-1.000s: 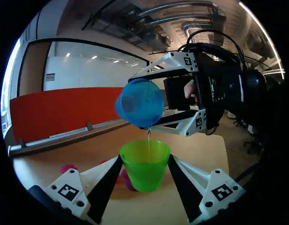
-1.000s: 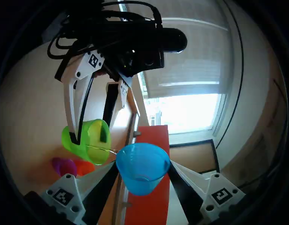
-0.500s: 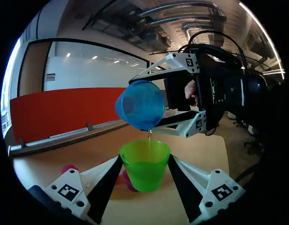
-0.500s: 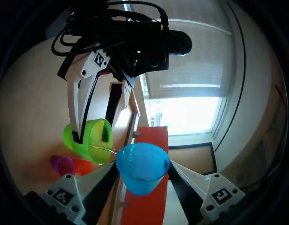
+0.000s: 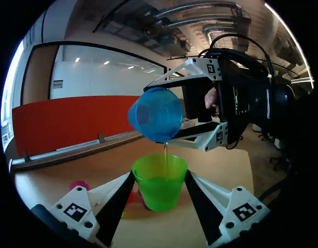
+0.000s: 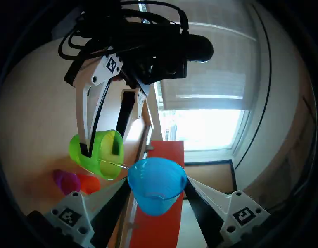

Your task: Pour water

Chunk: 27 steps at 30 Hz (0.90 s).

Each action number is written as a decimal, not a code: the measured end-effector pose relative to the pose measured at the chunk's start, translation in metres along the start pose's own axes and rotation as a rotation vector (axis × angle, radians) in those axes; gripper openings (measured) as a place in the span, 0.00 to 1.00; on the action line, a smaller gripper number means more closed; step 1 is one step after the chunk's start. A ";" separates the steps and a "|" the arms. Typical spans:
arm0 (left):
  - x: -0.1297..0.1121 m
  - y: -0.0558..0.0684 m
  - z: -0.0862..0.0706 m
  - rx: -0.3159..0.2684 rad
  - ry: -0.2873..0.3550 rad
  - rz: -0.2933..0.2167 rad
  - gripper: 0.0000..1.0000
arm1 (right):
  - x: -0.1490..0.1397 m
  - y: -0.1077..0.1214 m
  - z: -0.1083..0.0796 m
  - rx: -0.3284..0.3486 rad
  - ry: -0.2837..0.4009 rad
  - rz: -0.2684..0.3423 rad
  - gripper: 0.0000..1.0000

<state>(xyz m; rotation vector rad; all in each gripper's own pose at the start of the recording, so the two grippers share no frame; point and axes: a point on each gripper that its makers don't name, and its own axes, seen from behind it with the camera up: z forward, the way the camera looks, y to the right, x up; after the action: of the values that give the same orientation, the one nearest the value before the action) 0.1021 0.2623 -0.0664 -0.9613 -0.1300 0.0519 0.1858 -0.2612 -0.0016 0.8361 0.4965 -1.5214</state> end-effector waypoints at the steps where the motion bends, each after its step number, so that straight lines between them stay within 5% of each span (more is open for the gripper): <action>1: 0.000 -0.001 0.000 0.001 0.000 0.000 0.86 | 0.000 0.001 0.000 -0.001 0.001 -0.001 0.92; 27: 0.002 -0.008 0.000 0.028 -0.002 -0.001 0.86 | 0.001 0.004 0.008 -0.006 0.022 -0.035 0.92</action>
<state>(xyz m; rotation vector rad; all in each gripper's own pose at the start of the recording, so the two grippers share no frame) 0.1035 0.2579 -0.0598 -0.9337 -0.1309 0.0536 0.1884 -0.2686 0.0033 0.8436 0.5342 -1.5435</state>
